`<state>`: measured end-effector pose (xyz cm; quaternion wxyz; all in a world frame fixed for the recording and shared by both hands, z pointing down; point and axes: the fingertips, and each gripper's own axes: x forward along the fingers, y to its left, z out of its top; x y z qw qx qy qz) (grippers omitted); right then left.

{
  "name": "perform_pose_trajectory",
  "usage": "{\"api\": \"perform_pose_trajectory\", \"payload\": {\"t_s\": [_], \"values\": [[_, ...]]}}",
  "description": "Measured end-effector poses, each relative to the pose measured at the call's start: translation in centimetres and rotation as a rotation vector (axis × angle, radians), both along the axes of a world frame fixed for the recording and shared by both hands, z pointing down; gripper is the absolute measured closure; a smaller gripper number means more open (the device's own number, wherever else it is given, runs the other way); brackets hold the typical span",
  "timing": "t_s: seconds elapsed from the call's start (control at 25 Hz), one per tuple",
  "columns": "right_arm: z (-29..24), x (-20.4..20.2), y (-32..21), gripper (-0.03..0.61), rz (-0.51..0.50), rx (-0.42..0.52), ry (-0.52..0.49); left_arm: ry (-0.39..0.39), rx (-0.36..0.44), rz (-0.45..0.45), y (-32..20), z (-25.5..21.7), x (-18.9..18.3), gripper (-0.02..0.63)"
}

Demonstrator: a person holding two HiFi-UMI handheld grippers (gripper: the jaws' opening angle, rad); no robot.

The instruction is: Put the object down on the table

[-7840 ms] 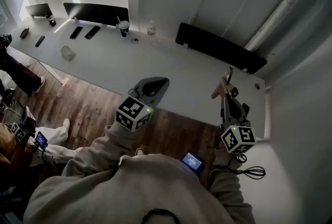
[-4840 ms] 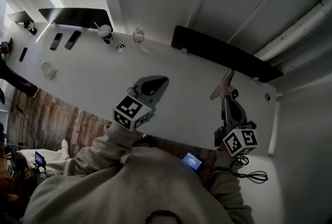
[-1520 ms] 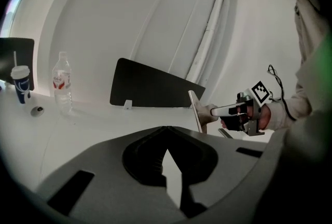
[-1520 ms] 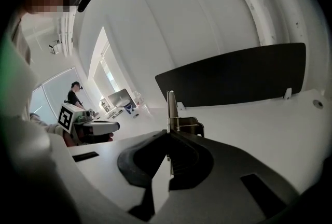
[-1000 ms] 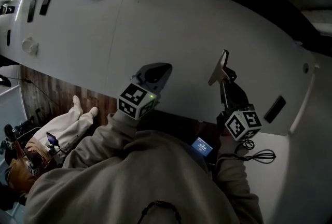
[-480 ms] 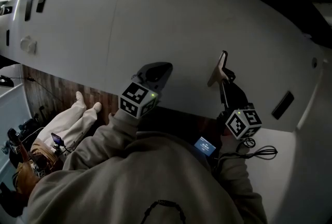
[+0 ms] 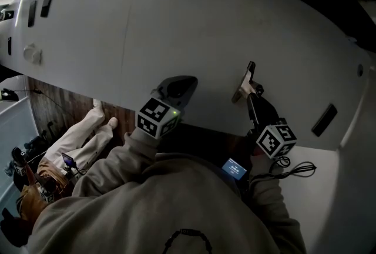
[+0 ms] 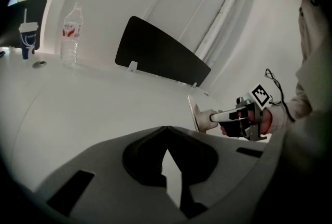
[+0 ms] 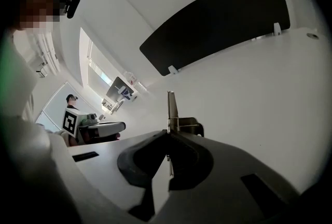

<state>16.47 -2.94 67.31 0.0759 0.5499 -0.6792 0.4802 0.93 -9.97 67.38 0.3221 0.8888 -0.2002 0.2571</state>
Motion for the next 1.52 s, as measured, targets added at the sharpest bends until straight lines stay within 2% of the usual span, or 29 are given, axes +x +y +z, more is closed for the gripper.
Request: {"api": "perform_pose_trajectory", "payload": {"t_s": [0.32, 0.52, 0.76, 1.04, 1.12, 1.16, 1.2, 1.36, 1.52], "values": [[0.3, 0.9, 0.6, 0.557, 0.015, 0.010, -0.023, -0.010, 0.033, -0.013, 0.1, -0.7, 0.2, 0.611], [0.8, 2.6, 3.0, 0.557, 0.014, 0.019, -0.026, -0.023, 0.030, -0.022, 2.5, -0.7, 1.2, 0.611], [2.1, 1.9, 0.3, 0.555, 0.022, -0.002, 0.007, 0.015, -0.059, -0.049, -0.6, -0.6, -0.4, 0.611], [2.4, 2.0, -0.2, 0.548, -0.021, -0.026, 0.096, 0.029, -0.059, -0.065, -1.2, -1.0, -0.8, 0.611], [2.6, 2.2, -0.1, 0.525, -0.021, -0.034, 0.136, 0.053, -0.083, -0.078, -1.1, -1.2, -0.9, 0.611], [2.9, 2.1, -0.5, 0.478, -0.024, -0.034, 0.150, 0.072, -0.098, -0.092, -1.3, -1.2, -1.1, 0.611], [3.6, 1.9, -1.2, 0.459, -0.026, -0.031, 0.158, 0.088, -0.106, -0.104, -1.9, -0.8, -1.4, 0.611], [7.9, 0.9, -4.7, 0.414, -0.006, -0.029, 0.172, 0.100, -0.098, -0.116, -5.3, 2.5, -2.9, 0.611], [6.4, 1.6, -3.8, 0.410, -0.001, -0.045, 0.208, 0.110, -0.110, -0.120, -4.7, 1.2, -3.1, 0.611]]}}
